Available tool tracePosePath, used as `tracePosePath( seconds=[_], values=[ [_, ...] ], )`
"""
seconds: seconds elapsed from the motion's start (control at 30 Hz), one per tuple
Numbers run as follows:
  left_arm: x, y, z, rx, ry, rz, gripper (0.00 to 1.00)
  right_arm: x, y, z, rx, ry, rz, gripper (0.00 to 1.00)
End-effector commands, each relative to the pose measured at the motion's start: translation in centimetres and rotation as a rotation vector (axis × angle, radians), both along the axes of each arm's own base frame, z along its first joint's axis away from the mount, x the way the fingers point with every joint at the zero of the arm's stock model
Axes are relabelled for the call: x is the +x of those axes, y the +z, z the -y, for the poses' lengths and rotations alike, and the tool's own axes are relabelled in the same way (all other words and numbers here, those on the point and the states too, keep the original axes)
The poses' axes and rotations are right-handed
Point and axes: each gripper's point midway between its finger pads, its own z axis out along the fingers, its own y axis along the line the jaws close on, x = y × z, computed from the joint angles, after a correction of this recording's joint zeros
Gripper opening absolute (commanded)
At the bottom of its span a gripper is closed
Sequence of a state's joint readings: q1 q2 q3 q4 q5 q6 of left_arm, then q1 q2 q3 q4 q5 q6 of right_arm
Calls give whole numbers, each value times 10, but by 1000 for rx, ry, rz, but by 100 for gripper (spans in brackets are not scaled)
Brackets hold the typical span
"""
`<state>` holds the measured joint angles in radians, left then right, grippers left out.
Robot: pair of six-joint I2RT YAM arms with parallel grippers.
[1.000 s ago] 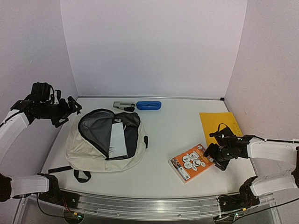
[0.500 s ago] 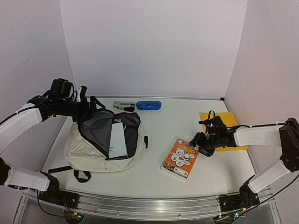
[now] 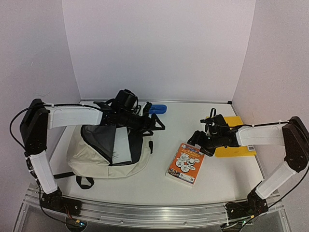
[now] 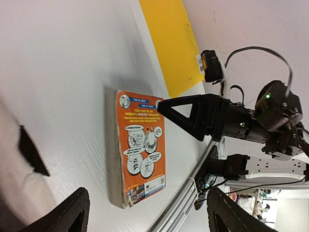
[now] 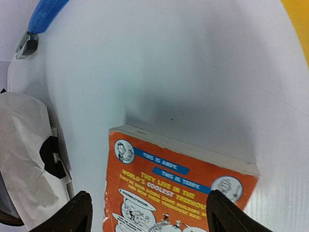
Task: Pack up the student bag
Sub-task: Pick up the book from the center of the board.
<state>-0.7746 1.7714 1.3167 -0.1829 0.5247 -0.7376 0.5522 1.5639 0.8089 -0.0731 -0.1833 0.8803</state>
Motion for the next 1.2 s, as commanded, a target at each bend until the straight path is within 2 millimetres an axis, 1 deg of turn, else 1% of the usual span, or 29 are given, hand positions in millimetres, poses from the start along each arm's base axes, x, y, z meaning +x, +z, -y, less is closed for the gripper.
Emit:
tracePosePath(
  seconds=[0.0,0.07,0.17,0.2,0.37,0.47,0.53,0.7,0.87,1.03,1.17],
  values=[
    [-6,-1,55,-88,-135,-50,81,-24,3,38,-53,-69,-24,83],
    [-7,-16,67,-86,-168,-92,79,-38,-3,43,-46,-66,-53,84],
    [-12,-33,79,-80,-215,-145,78,-53,-14,40,-15,-42,-107,80],
    [-13,-45,82,-59,-221,-174,77,-57,-18,39,-9,-33,-122,78],
    [-19,-87,84,-1,-250,-278,71,-60,-26,24,38,41,-149,70],
    [-27,-105,84,11,-274,-333,67,-61,-31,20,53,52,-158,66],
    [-30,-111,83,10,-286,-353,64,-61,-35,19,58,56,-161,64],
    [-41,-123,86,-12,-332,-428,61,-61,-44,10,108,66,-178,61],
    [-47,-133,90,-30,-362,-471,59,-59,-47,5,138,69,-178,59],
    [-51,-137,96,-56,-387,-500,58,-60,-50,3,161,62,-184,58],
    [-54,-136,102,-85,-397,-510,53,-63,-55,0,193,55,-196,57]
  ],
)
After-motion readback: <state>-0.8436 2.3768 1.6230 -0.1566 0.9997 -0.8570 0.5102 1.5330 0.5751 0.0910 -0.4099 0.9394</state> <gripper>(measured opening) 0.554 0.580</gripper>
